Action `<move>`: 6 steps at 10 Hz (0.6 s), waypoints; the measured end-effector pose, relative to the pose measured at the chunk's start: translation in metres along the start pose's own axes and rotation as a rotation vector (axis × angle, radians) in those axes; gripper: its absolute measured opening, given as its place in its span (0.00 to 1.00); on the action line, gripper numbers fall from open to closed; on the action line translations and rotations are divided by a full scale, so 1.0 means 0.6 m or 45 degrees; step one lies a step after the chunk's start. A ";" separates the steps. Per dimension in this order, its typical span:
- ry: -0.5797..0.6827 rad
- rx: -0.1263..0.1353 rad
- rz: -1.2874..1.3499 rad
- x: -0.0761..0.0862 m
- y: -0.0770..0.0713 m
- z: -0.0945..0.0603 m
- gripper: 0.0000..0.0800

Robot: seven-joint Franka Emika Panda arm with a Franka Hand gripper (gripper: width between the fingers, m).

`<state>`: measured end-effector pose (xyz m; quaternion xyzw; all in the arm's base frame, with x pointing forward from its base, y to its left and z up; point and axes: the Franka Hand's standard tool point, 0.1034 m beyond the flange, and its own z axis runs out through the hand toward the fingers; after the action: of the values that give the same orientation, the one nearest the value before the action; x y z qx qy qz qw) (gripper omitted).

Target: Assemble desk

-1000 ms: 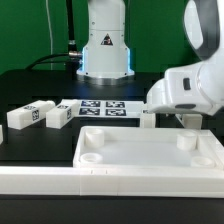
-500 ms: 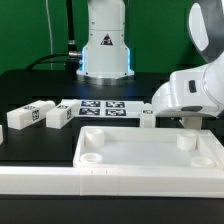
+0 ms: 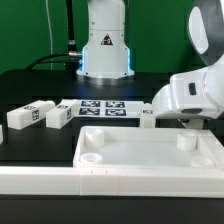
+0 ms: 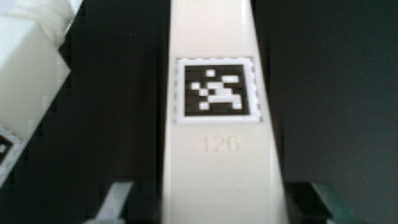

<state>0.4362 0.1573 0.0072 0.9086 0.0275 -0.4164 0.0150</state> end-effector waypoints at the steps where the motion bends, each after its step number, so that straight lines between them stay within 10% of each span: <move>1: 0.001 0.000 0.001 0.000 0.000 -0.001 0.36; 6: 0.026 0.012 -0.034 -0.021 0.026 -0.052 0.36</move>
Offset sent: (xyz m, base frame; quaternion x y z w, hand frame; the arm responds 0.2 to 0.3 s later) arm 0.0031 -0.0073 0.0195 0.0015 -0.0017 -0.0068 1.0000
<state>0.4523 0.1429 0.0372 0.9124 0.0377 -0.4075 0.0047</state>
